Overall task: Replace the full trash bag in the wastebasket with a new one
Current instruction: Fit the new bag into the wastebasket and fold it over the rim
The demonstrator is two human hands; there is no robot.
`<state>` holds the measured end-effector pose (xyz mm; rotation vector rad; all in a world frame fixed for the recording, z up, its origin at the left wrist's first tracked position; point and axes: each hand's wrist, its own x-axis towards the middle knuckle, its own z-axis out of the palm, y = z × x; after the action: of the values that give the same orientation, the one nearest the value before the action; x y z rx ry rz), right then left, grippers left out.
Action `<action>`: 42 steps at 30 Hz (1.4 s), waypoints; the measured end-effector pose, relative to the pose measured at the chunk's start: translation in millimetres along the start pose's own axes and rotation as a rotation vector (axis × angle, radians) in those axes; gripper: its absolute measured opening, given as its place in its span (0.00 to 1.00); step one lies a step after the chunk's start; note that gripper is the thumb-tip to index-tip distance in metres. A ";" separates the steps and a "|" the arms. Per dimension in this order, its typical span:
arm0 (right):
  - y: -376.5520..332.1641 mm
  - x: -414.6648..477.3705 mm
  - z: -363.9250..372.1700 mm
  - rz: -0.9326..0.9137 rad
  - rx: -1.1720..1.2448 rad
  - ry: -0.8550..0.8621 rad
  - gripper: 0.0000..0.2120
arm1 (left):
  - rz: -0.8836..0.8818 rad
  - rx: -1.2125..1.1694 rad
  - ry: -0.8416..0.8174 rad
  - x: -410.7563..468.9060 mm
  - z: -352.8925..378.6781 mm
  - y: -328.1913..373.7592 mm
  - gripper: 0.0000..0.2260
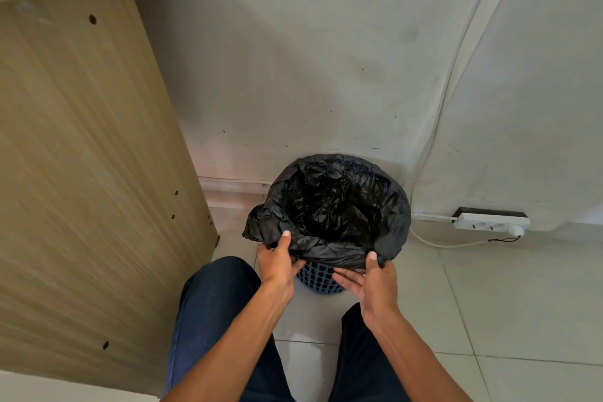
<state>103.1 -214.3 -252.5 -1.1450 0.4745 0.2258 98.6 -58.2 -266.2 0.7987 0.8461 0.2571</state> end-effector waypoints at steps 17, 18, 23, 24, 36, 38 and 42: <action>12.6 8.2 -9.5 0.229 0.310 0.135 0.19 | -0.035 0.022 0.052 12.1 0.7 7.5 0.19; 12.5 9.7 -9.0 0.190 0.243 0.190 0.17 | -0.032 0.023 0.042 12.6 0.8 7.1 0.21; 2.1 11.6 -7.9 0.002 0.017 0.346 0.07 | -0.081 -0.043 0.055 11.6 3.5 3.7 0.20; 0.5 9.9 -7.0 -0.006 0.026 0.335 0.09 | -0.099 -0.063 0.060 10.9 4.1 3.1 0.20; 2.8 21.2 -0.4 0.108 0.186 0.211 0.03 | -0.106 -0.112 0.085 22.2 -3.3 -5.7 0.03; 1.6 21.9 -4.9 0.086 0.168 0.177 0.03 | -0.117 -0.029 0.066 22.3 -4.2 0.2 0.05; -7.7 25.7 -15.8 0.067 0.148 0.078 0.05 | -0.113 0.033 0.075 27.1 -6.0 16.7 0.06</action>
<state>124.9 -233.6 -263.5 -0.9968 0.5891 0.2011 113.5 -30.0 -272.1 0.7731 0.9648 0.1738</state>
